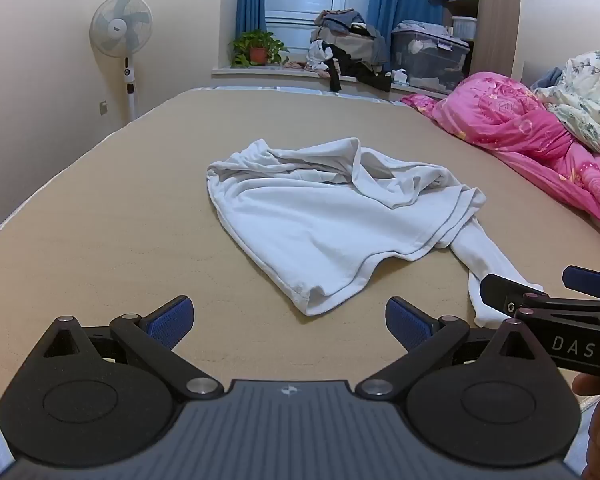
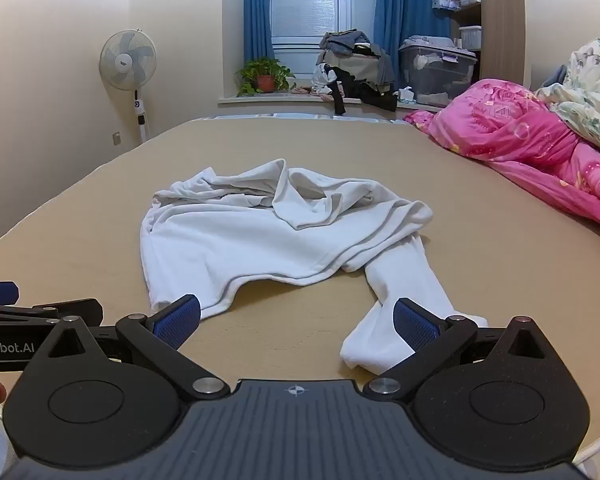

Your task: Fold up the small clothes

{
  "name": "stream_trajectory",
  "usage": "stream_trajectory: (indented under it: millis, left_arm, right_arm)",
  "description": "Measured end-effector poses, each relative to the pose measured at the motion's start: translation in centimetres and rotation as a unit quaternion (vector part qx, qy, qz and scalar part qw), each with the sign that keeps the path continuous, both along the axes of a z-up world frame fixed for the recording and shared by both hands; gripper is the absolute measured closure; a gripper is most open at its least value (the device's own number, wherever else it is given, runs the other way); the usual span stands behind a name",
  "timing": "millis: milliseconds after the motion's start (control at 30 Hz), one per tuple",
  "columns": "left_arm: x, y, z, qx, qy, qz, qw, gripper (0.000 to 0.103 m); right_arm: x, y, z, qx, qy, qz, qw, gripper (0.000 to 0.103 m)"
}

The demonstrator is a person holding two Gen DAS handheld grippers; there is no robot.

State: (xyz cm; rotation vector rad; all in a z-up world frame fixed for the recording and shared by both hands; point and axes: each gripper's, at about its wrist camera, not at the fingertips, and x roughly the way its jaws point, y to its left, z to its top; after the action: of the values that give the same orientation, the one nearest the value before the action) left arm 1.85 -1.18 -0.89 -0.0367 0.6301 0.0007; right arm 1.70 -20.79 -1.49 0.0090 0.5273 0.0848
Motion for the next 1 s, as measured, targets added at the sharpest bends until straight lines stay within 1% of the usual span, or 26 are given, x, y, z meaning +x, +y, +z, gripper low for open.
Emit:
stream_trajectory:
  millis: [867,933,1000]
  left_arm:
    - [-0.03,-0.05,0.05,0.0,-0.002,-0.002,1.0,0.001]
    - [-0.08,0.01,0.12,0.001,-0.004,-0.002,1.0,0.001]
    - [0.01,0.28,0.02,-0.001,-0.003,0.005,1.0,0.001]
  right_arm:
    - [0.06,0.07,-0.1,-0.002,0.002,-0.001,1.0,0.001]
    - [-0.01,-0.02,-0.13,0.005,0.003,0.0,1.0,0.001]
    - [0.07,-0.09,-0.14,0.009,0.005,-0.007,1.0,0.004]
